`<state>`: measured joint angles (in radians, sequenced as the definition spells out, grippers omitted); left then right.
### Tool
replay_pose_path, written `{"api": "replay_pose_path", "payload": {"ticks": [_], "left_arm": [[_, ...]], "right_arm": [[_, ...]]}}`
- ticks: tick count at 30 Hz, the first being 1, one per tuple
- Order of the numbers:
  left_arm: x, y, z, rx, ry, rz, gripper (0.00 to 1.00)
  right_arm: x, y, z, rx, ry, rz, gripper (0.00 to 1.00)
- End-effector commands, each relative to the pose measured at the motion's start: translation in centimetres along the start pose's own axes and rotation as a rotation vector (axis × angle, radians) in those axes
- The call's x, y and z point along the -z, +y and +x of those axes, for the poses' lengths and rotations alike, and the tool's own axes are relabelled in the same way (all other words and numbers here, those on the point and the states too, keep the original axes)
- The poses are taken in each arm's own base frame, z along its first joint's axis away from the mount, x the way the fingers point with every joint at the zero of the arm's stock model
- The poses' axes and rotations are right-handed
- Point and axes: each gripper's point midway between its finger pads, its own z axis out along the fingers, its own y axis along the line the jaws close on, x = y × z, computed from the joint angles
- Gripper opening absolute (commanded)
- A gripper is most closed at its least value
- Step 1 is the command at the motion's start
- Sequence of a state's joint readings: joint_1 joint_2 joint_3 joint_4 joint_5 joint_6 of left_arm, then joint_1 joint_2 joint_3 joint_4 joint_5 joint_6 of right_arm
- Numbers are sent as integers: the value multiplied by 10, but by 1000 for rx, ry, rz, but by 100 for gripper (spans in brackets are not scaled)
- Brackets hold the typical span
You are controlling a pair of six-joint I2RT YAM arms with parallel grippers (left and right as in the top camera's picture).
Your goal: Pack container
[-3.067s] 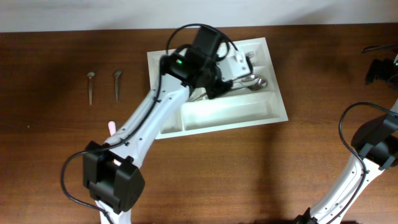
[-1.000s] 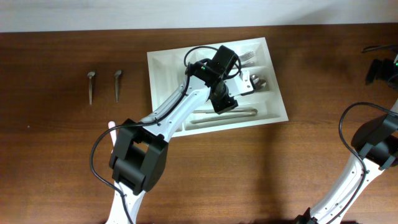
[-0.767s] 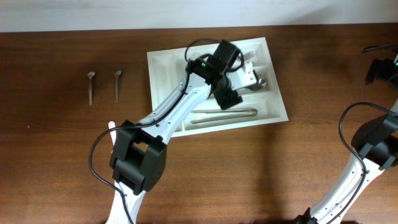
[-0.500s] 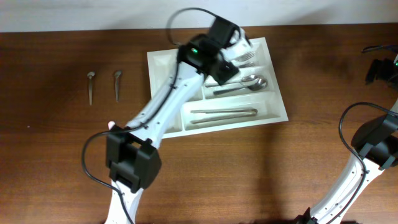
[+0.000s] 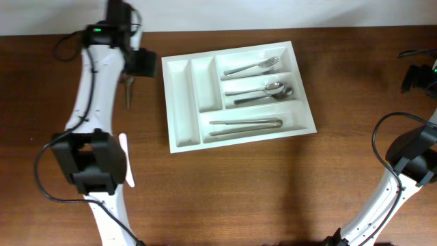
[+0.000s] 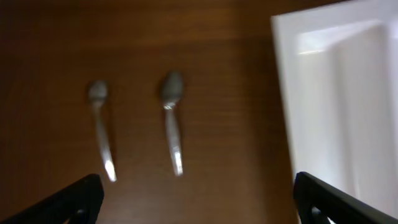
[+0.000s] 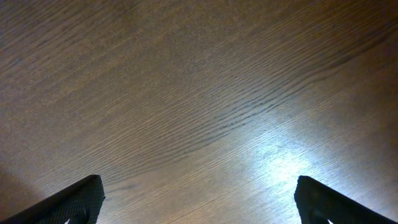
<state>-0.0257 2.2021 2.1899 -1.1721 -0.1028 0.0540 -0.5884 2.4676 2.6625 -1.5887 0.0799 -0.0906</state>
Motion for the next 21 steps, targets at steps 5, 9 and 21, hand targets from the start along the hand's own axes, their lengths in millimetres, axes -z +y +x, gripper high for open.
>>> {"api": "replay_pose_path", "payload": {"ticks": [5,9,21], "left_arm": [[-31,36,9,119,43,29,99],[-58,54,27,155,117,22,99],[-90,53,37,122,161,52,99]], "right_arm": [[0,0,1,8,2,-5,99],[0,0,1,8,2,-5,99],[0,0,1,8,2,-5,99]]}}
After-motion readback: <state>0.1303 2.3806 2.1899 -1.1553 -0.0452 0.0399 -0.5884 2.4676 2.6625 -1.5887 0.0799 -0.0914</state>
